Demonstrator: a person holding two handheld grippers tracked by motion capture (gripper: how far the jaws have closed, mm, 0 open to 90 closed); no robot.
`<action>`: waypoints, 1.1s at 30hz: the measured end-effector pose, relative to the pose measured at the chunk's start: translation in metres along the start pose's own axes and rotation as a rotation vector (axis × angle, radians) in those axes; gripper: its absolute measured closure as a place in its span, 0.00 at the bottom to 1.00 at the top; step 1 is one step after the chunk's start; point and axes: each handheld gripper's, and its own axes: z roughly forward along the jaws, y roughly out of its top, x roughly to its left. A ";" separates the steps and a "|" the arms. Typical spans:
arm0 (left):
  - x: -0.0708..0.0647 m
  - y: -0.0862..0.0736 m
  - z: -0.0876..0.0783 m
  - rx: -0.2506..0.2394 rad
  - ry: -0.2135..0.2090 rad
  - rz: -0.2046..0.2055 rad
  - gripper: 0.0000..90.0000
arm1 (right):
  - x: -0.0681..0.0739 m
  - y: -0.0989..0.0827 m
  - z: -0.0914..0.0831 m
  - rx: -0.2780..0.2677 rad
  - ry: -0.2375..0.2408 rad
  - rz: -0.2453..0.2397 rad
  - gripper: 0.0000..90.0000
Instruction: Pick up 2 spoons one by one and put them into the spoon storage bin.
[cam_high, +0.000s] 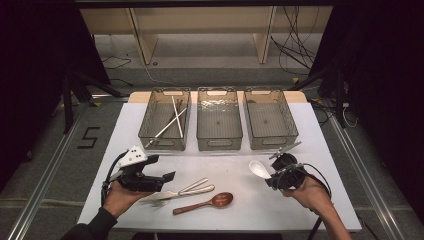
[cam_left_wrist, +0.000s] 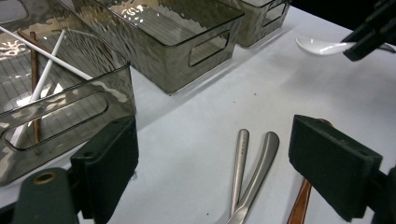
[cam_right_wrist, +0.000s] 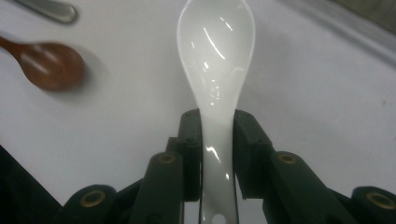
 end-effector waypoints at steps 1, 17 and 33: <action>0.000 0.000 0.000 0.000 0.001 -0.004 0.17 | 0.001 0.004 -0.002 -0.013 0.001 -0.004 0.83; 0.001 0.001 -0.003 -0.022 0.006 -0.005 0.17 | -0.011 0.063 -0.017 -0.163 -0.005 -0.002 0.83; -0.001 0.002 -0.008 -0.047 -0.009 -0.017 0.17 | -0.015 0.101 -0.007 -0.205 -0.011 0.020 0.83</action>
